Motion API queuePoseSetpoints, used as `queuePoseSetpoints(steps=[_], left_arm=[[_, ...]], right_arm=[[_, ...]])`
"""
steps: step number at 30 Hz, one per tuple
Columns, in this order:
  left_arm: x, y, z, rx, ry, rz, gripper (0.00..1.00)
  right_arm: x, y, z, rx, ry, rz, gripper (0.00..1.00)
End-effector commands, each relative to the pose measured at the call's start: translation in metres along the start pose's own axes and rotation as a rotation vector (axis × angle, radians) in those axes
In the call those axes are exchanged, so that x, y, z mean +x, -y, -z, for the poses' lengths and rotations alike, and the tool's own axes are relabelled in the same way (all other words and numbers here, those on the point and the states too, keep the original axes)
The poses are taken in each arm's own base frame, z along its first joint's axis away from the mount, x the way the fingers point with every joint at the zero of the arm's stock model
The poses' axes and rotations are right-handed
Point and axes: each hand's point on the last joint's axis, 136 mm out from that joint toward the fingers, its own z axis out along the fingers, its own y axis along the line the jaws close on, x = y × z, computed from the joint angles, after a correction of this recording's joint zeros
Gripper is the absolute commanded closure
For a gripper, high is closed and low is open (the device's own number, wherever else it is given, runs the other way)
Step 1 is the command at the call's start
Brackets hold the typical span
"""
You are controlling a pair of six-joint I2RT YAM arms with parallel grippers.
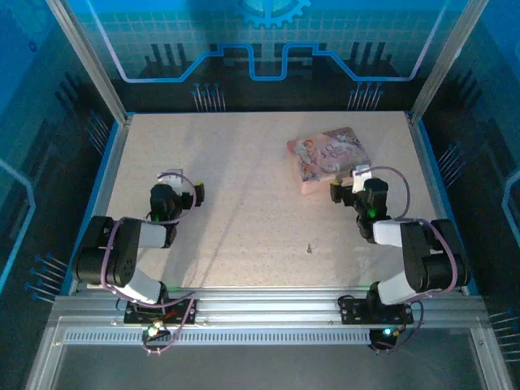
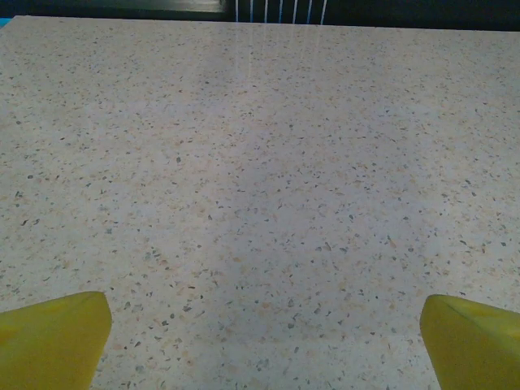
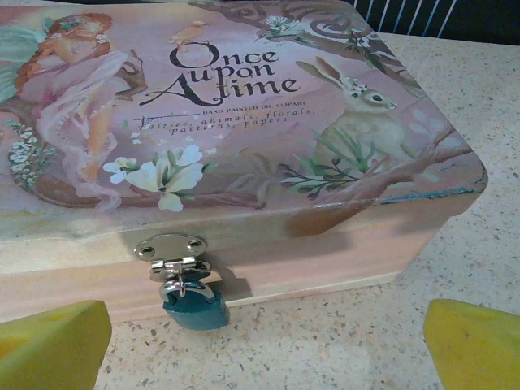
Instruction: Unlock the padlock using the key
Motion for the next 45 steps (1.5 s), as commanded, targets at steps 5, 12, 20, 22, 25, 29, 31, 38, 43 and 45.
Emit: queuePoseSetpoints(steps=[5, 12, 20, 22, 25, 29, 31, 38, 43, 45], left_arm=[[-0.015, 0.001, -0.004, 0.018, 0.047, 0.018, 0.01], [-0.016, 0.005, -0.005, 0.041, 0.045, 0.011, 0.01], [-0.016, 0.005, -0.005, 0.041, 0.045, 0.011, 0.01], [-0.016, 0.005, -0.005, 0.041, 0.044, 0.011, 0.01], [-0.016, 0.005, -0.005, 0.04, 0.045, 0.012, 0.01], [-0.016, 0.004, -0.005, 0.036, 0.045, 0.015, 0.01], [-0.016, 0.003, -0.005, 0.032, 0.045, 0.018, 0.01], [-0.017, 0.002, 0.003, 0.028, 0.092, 0.014, 0.01], [-0.029, 0.004, 0.019, 0.017, 0.14, -0.001, 0.01], [-0.036, 0.004, 0.024, 0.004, 0.143, -0.004, 0.01]], right_arm=[[-0.009, -0.004, -0.002, -0.006, 0.035, 0.017, 0.0], [-0.009, -0.004, -0.002, -0.006, 0.035, 0.016, 0.0], [-0.008, -0.004, -0.002, -0.012, 0.032, 0.013, 0.0], [-0.008, -0.004, -0.002, -0.014, 0.032, 0.012, 0.0], [-0.008, -0.004, -0.002, -0.018, 0.034, 0.011, 0.0], [-0.009, -0.002, 0.0, -0.029, 0.045, -0.001, 0.0], [-0.009, -0.001, 0.004, -0.026, 0.062, -0.005, 0.0], [-0.024, 0.005, 0.023, 0.004, 0.073, -0.012, 0.0], [-0.03, 0.005, 0.041, 0.005, 0.072, -0.029, 0.0], [-0.036, 0.004, 0.048, -0.006, 0.075, -0.032, 0.0]])
